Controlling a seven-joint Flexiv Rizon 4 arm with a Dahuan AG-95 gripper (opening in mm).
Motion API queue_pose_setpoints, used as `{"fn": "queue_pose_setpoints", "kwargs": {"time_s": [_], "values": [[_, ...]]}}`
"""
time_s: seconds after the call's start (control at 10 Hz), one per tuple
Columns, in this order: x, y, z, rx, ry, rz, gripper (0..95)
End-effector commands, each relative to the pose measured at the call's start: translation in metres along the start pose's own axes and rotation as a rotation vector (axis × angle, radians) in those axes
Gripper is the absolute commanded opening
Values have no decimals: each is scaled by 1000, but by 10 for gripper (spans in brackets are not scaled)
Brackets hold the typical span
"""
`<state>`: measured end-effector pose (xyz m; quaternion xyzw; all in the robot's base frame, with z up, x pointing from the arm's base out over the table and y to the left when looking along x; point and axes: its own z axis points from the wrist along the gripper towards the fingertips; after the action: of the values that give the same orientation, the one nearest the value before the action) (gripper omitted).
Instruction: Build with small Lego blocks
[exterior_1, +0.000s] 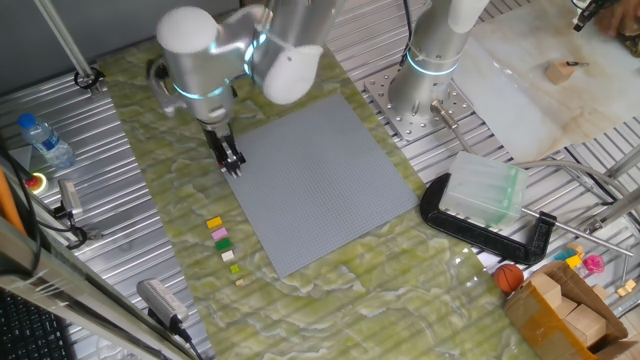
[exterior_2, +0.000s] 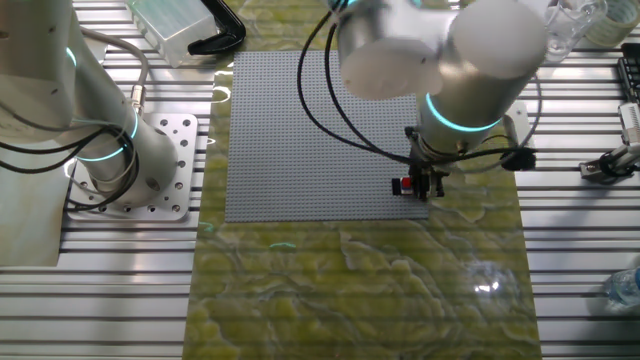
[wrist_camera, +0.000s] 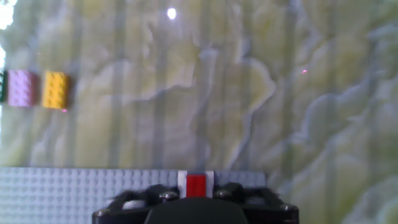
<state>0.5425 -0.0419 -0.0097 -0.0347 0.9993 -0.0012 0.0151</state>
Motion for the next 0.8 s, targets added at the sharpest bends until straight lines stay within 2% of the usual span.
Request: {"fn": "queue_pose_setpoints", "kwargs": {"time_s": [0.1,0.2,0.6,0.8], "values": [[4,-2,-22,20,40,2,760],[2,-3,-35,32,47,6,760],[1,3,-54,27,48,30,0],[1,4,-57,27,52,20,0]]}}
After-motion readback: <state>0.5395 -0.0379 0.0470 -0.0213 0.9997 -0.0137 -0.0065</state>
